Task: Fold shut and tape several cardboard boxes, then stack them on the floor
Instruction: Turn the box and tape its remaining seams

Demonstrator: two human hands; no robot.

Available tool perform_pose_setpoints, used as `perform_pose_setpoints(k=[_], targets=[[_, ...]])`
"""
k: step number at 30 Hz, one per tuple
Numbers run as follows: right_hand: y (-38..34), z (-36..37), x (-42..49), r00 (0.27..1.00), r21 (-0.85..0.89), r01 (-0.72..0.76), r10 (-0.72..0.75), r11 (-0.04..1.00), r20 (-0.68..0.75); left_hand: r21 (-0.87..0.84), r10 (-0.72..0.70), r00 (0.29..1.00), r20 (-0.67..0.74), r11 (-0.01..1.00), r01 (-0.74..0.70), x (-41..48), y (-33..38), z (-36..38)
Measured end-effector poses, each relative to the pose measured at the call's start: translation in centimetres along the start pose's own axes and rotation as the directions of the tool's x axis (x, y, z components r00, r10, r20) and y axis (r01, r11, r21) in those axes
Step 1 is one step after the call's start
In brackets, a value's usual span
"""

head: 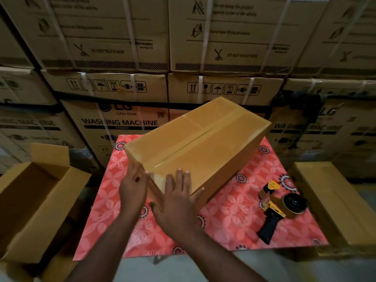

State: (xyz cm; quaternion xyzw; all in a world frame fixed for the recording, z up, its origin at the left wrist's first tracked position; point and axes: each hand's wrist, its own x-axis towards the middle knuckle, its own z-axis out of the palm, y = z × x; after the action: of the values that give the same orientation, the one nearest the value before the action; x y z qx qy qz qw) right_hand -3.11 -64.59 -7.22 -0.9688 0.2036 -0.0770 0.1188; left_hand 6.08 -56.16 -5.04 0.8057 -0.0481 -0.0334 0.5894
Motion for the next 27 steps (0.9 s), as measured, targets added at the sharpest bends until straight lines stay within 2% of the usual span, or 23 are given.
perform_pose_setpoints(k=[2,5,10,14,18,22,27], targets=[[-0.1,0.9,-0.1,0.999,-0.078,-0.030,0.028,0.997,-0.025,0.112,0.009,1.000,0.010,0.994,-0.010,4.3,-0.5,-0.2],[0.3,1.2,0.2,0.998,-0.095,-0.059,0.058,0.994,-0.015,0.209,-0.032,0.999,0.044,0.978,0.022,9.8,-1.3,-0.7],[1.4,0.8,-0.4,0.999,-0.006,0.014,-0.014,1.000,-0.045,0.079,-0.043,0.993,0.110,0.996,0.034,11.9,-2.2,-1.6],[4.8,-0.5,-1.2,0.992,0.166,0.100,-0.086,0.981,-0.091,0.028,-0.063,0.997,0.052,0.998,0.061,9.0,-2.3,-2.1],[10.3,-0.9,-2.2,0.971,0.239,0.221,-0.190,0.945,-0.146,0.006,-0.002,1.000,-0.016,1.000,0.002,4.1,-3.3,-2.0],[15.5,-2.5,-4.7,0.965,0.345,0.242,-0.187,0.907,-0.184,-0.060,-0.049,0.999,-0.008,0.997,0.048,-0.8,-3.2,0.0],[20.7,-4.7,-7.5,0.956,0.499,0.256,-0.138,0.828,-0.260,-0.136,-0.030,0.999,-0.041,0.990,0.024,-7.7,-3.4,2.8]])
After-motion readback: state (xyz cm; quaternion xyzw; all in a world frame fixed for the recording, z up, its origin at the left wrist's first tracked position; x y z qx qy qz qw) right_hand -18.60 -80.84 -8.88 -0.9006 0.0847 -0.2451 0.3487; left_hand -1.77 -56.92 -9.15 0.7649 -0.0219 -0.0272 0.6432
